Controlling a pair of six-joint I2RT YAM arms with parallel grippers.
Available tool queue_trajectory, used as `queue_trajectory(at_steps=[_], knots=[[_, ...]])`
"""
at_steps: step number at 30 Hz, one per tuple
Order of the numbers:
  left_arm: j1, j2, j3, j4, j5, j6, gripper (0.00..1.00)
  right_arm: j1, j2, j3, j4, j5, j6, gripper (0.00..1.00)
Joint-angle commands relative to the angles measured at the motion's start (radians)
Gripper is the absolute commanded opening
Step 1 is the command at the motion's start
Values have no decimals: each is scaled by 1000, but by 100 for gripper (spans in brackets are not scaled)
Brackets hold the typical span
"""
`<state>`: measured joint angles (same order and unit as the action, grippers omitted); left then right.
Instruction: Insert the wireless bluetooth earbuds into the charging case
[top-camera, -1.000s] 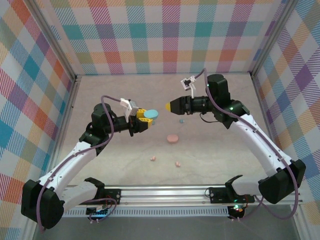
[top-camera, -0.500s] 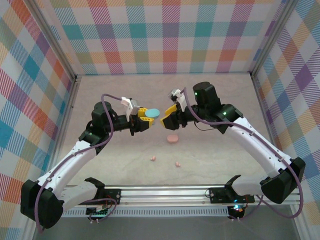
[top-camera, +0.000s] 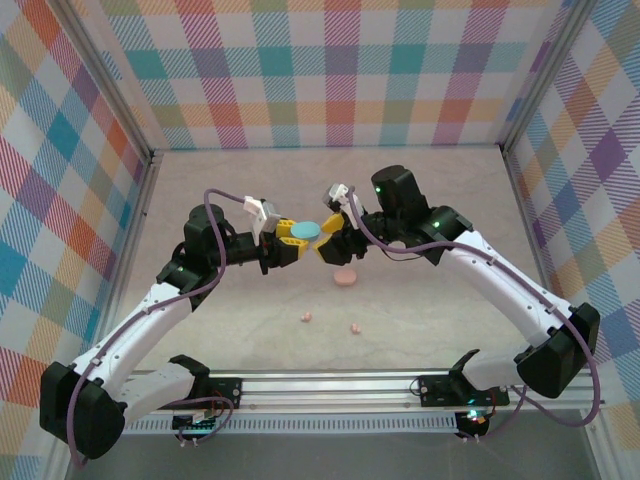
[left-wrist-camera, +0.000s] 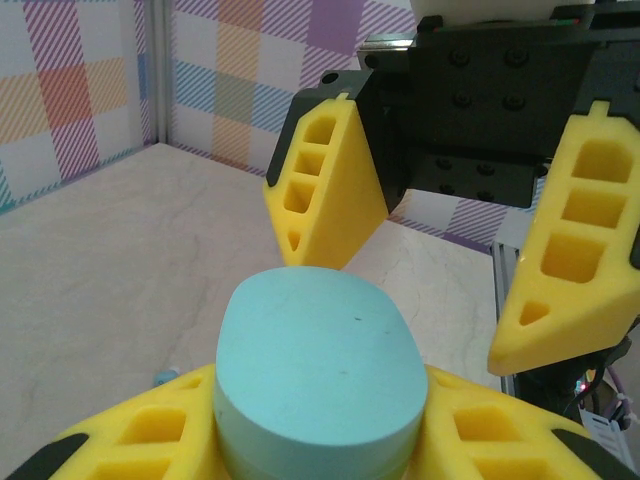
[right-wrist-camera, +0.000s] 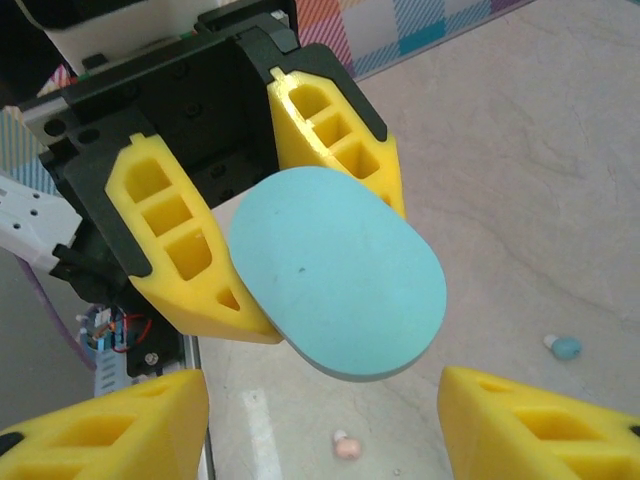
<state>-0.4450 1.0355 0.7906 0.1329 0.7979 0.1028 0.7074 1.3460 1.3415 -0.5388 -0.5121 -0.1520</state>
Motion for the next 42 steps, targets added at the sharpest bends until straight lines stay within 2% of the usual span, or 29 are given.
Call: queue_trajectory(at_steps=[1,28,42], knots=[[-15,20,45,19,32,17,21,4,5,47,-43,12,-62,63],[-27,56,77,-3,37,13,20,10,26,65,-43,-20,-124,64],[-30,94,108,3,67,6,20,12,1,48,-81,46,-197,64]])
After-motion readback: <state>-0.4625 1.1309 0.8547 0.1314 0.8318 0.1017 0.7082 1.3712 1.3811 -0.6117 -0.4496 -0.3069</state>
